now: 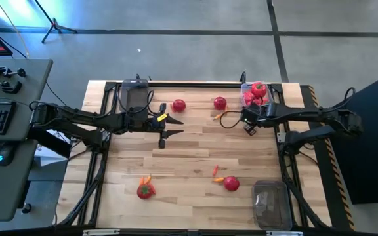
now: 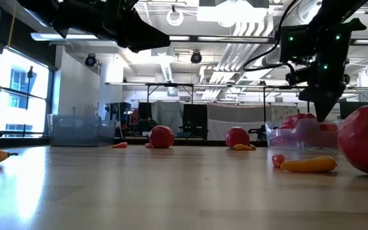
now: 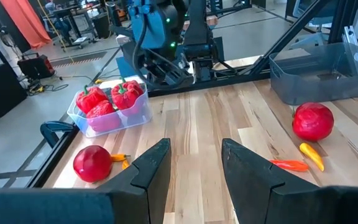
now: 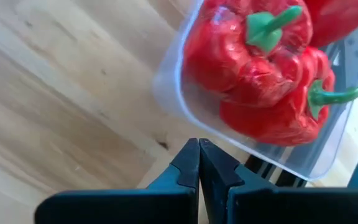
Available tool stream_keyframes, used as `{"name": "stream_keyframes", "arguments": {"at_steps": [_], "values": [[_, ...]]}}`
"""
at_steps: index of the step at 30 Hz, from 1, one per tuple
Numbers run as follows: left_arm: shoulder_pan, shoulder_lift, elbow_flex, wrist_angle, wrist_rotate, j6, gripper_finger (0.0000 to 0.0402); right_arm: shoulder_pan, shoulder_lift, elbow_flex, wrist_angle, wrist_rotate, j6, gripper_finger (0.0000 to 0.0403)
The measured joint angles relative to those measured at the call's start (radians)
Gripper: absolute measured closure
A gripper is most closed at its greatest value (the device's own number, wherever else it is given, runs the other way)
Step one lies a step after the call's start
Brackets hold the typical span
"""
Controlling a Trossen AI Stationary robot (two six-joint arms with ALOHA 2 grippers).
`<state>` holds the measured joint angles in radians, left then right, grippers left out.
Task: Sort produce into baskets
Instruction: Adjust the transparent bin
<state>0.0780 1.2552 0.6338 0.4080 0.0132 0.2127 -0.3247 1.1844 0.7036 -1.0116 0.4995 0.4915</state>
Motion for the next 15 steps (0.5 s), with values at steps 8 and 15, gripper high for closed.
{"name": "stream_keyframes", "arguments": {"at_steps": [8,15], "values": [[0.000,0.000,0.000,0.000,0.000,0.000,0.0273,-0.064,0.000,0.000,0.069,0.001,-0.021,0.0403],[0.000,0.000,0.000,-0.018,0.000,0.000,0.0273,-0.087,0.000,0.000,0.183,-0.011,-0.065,0.0403]]}}
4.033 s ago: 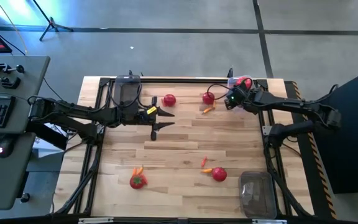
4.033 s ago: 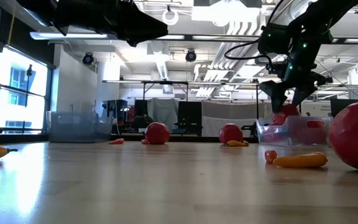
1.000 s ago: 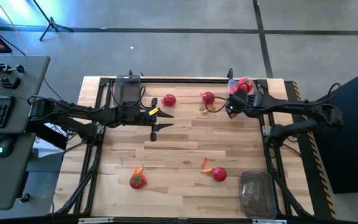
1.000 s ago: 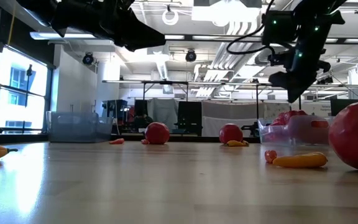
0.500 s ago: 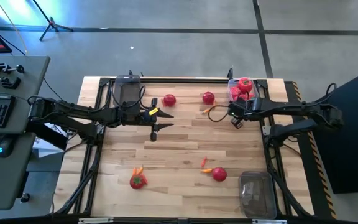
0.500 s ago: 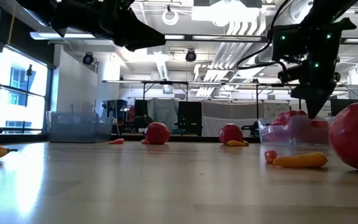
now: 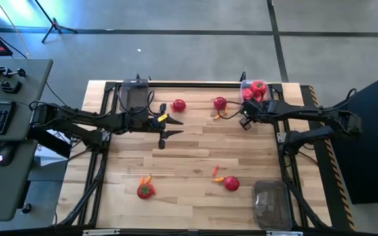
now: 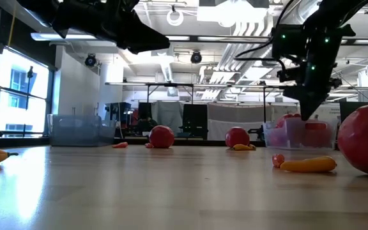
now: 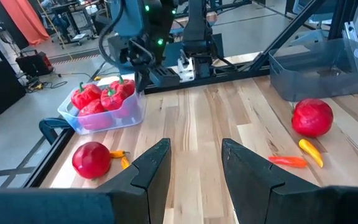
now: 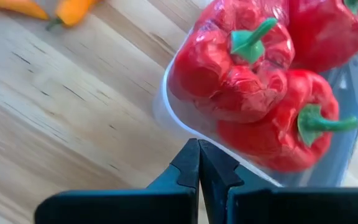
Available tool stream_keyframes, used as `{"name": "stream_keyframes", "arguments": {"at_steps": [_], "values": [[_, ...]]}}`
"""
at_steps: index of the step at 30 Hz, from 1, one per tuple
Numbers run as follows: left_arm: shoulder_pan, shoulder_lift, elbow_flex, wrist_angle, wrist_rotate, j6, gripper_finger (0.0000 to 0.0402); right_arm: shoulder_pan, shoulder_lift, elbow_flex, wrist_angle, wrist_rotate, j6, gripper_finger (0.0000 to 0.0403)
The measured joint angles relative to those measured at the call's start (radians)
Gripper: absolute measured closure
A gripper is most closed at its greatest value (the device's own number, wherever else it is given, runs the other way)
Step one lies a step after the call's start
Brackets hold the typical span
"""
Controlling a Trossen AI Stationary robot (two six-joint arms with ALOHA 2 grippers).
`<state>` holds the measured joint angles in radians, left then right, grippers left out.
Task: Sort produce into baskets
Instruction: Adjust the transparent bin
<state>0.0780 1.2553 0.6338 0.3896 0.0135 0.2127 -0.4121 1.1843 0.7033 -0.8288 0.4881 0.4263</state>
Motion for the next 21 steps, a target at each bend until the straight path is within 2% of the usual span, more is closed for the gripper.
{"name": "stream_keyframes", "arguments": {"at_steps": [11,21], "values": [[0.000,0.000,0.000,-0.025,0.000,-0.001,0.0273,0.019,0.000,0.000,0.025,-0.002,0.000,0.0403],[0.000,-0.038,0.000,-0.090,0.000,0.016,0.0273,0.102,0.000,0.002,0.020,0.026,0.018,0.0403]]}}
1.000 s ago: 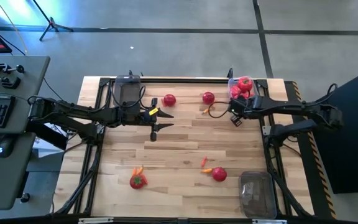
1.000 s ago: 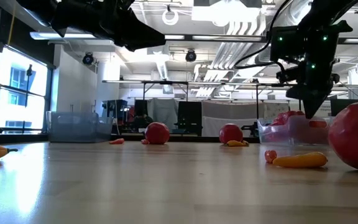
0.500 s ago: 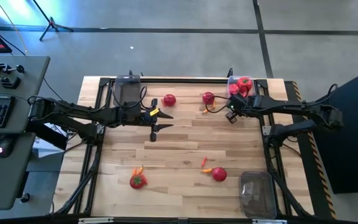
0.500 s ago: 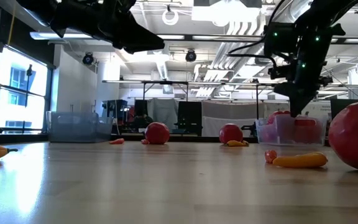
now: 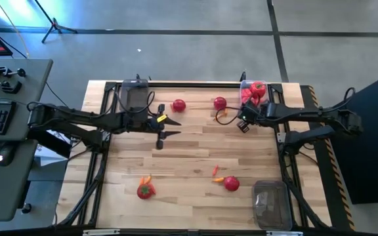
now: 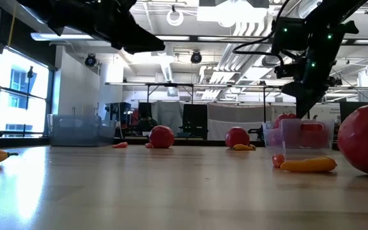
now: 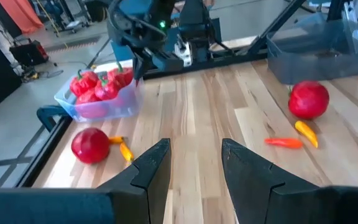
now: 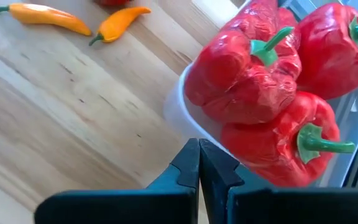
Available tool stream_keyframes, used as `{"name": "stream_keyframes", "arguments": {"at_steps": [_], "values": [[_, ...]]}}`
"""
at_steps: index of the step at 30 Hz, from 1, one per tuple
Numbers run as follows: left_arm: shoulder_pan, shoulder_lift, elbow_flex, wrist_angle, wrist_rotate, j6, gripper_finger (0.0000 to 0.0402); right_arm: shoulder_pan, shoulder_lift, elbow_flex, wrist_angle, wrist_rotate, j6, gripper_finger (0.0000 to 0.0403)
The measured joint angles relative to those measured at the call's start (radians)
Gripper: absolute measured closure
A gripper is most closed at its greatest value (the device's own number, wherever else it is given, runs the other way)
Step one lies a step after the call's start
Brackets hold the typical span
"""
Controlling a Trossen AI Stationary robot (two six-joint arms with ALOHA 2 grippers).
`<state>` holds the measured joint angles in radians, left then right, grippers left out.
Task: Sort produce into baskets
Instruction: Adjust the transparent bin, then put the orange chili pepper into the top black bin
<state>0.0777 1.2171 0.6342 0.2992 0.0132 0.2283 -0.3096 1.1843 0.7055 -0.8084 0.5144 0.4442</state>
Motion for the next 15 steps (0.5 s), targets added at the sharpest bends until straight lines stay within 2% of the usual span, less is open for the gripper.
{"name": "stream_keyframes", "arguments": {"at_steps": [8,11,15], "values": [[0.000,-0.075,0.000,-0.152,0.000,-0.026,0.0273,0.060,-0.021,0.000,0.005,-0.013,0.050,0.0403],[0.000,-0.095,0.000,-0.248,-0.001,-0.065,0.0273,0.135,-0.053,0.001,0.009,0.002,0.133,0.0403],[0.000,-0.103,0.000,-0.351,-0.011,-0.114,0.0273,0.268,-0.066,0.001,0.039,0.090,0.226,0.0403]]}}
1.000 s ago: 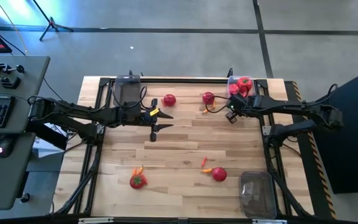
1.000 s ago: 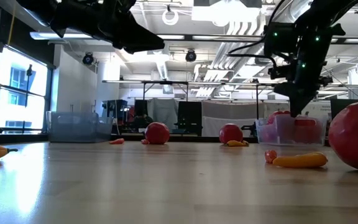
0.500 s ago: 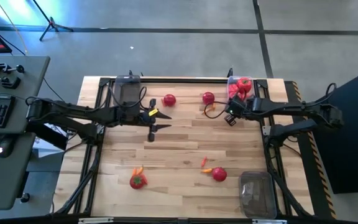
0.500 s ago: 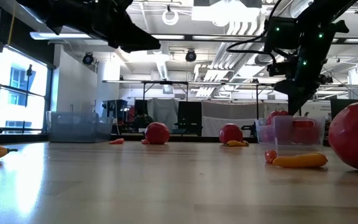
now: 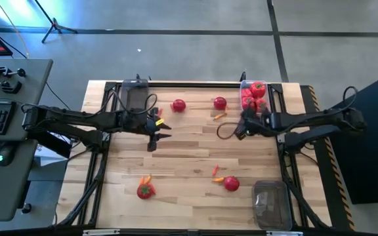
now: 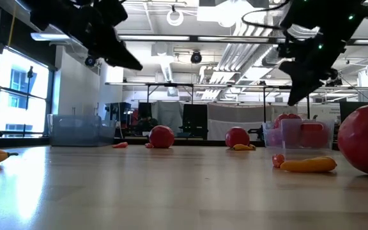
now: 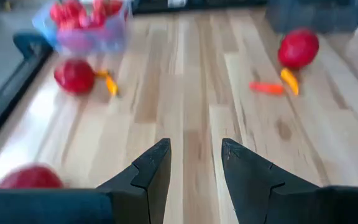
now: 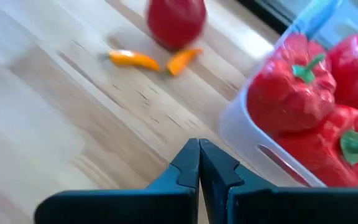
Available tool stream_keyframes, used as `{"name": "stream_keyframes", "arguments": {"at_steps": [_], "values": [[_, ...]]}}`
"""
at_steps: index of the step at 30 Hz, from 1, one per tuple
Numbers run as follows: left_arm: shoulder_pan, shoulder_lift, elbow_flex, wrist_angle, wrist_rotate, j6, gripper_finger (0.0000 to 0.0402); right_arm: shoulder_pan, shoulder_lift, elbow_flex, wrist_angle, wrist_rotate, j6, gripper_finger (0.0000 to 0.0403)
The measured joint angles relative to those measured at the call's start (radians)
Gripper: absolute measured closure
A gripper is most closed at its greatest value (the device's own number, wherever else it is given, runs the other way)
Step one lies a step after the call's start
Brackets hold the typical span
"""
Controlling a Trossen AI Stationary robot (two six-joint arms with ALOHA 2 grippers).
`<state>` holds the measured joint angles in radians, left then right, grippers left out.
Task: Sort produce into baskets
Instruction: Put the orange chili pepper into the top black bin
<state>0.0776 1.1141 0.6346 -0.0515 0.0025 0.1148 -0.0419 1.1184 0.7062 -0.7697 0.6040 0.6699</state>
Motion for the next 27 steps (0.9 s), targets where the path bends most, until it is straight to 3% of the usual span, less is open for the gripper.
{"name": "stream_keyframes", "arguments": {"at_steps": [7,11,19,27], "values": [[0.001,0.012,0.000,-0.163,-0.259,-0.172,0.0273,0.210,0.003,-0.045,0.220,0.139,0.056,0.0403],[0.004,0.049,0.000,-0.183,-0.323,-0.238,0.0273,0.289,0.003,-0.067,0.335,0.199,0.035,0.0403],[0.102,0.144,0.000,-0.184,-0.341,-0.339,0.0272,0.367,0.003,-0.068,0.368,0.269,0.034,0.0403],[0.207,0.234,0.061,-0.185,-0.329,-0.295,0.0243,0.379,0.003,-0.068,0.382,0.259,0.048,0.0403]]}}
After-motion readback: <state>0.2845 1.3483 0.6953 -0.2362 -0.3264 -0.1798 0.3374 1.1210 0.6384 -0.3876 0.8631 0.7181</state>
